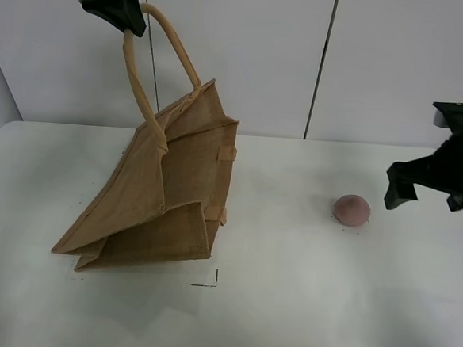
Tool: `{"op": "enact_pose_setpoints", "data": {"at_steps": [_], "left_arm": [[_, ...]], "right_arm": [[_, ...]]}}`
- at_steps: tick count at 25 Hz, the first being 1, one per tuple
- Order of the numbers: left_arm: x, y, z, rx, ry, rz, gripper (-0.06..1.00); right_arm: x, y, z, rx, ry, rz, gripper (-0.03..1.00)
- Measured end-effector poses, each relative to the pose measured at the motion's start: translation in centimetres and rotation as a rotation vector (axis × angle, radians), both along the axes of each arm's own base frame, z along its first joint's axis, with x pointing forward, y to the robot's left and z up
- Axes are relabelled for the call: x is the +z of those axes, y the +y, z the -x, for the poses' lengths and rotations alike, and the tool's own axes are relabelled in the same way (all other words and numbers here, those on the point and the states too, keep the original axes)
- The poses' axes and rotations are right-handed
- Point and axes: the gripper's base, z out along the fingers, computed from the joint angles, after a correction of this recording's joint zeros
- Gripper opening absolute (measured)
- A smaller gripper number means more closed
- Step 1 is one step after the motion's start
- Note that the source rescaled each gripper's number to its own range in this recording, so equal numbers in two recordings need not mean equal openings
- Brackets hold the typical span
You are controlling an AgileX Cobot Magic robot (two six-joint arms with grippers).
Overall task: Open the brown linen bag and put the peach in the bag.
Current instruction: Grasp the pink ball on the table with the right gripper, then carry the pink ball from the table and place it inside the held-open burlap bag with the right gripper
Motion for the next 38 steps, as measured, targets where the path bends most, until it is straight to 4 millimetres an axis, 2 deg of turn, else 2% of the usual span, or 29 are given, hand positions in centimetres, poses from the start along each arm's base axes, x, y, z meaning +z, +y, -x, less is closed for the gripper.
{"op": "enact_pose_setpoints", "data": {"at_steps": [5, 7, 10, 19, 25, 29, 31, 32, 33, 34, 35, 38], "left_arm": [[0.0, 0.0, 0.0, 0.000, 0.000, 0.000, 0.00], [0.0, 0.0, 0.0, 0.000, 0.000, 0.000, 0.00], [0.0, 0.0, 0.0, 0.000, 0.000, 0.000, 0.00], [0.0, 0.0, 0.0, 0.000, 0.000, 0.000, 0.00], [0.0, 0.0, 0.0, 0.000, 0.000, 0.000, 0.00], [0.0, 0.0, 0.0, 0.000, 0.000, 0.000, 0.00], [0.0, 0.0, 0.0, 0.000, 0.000, 0.000, 0.00], [0.0, 0.0, 0.0, 0.000, 0.000, 0.000, 0.00], [0.0, 0.0, 0.0, 0.000, 0.000, 0.000, 0.00], [0.0, 0.0, 0.0, 0.000, 0.000, 0.000, 0.00], [0.0, 0.0, 0.0, 0.000, 0.000, 0.000, 0.00], [0.0, 0.0, 0.0, 0.000, 0.000, 0.000, 0.00]], "right_arm": [[-2.6, 0.4, -6.8, 0.001, 0.057, 0.002, 1.00], [-3.5, 0.8, -8.7, 0.018, 0.086, 0.005, 1.00], [-4.6, 1.7, -10.3, 0.048, 0.128, 0.009, 1.00], [-9.6, 2.5, -11.4, 0.075, 0.242, -0.015, 1.00], [-12.4, 2.5, -12.3, 0.070, 0.227, -0.013, 1.00], [-13.7, 2.5, -12.4, 0.059, 0.242, -0.014, 1.00], [-14.0, 2.5, -12.4, 0.048, 0.248, -0.016, 0.93], [-14.0, 2.5, -12.4, 0.048, 0.248, -0.016, 0.93], [-14.0, 2.5, -12.4, 0.041, 0.248, -0.017, 0.86], [-13.9, 2.5, -12.4, 0.032, 0.247, -0.019, 0.73], [-13.9, 2.5, -12.5, 0.026, 0.244, -0.021, 0.54], [-13.5, 2.6, -12.6, 0.020, 0.234, -0.024, 0.08]]}}
